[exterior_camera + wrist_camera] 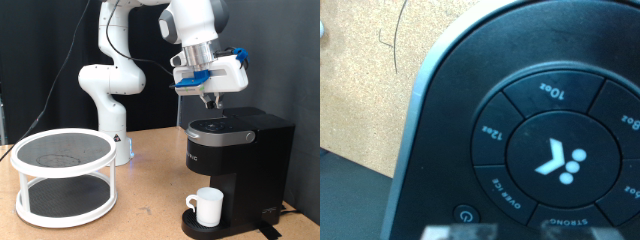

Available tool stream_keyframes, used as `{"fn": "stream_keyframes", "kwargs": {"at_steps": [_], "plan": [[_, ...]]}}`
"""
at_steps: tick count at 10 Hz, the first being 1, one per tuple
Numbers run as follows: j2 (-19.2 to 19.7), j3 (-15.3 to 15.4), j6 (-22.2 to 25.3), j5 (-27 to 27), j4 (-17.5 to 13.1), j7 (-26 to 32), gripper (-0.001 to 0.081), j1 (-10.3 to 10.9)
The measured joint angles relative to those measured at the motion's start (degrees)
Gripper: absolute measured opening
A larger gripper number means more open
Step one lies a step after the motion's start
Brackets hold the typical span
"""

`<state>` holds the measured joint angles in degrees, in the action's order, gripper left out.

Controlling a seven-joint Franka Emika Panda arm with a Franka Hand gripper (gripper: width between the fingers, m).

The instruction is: Make a cup of coffee with the keurig machine

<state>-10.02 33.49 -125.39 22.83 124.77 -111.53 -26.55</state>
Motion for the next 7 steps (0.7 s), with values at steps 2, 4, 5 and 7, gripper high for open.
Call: {"fn": "stream_keyframes", "kwargs": {"at_steps": [2,4,5,7], "plan": [[0.7,0.0,0.0,-0.3,0.0,0.0,0.0013,0.0],[1.8,0.1,0.0,-1.5,0.1,-0.3,0.0003,0.0],[2.5,0.1,0.0,-2.1,0.1,-0.4,0.0001,0.0],[3.7,0.2,0.0,-2.3,0.2,-0.4,0.0,0.0]]}}
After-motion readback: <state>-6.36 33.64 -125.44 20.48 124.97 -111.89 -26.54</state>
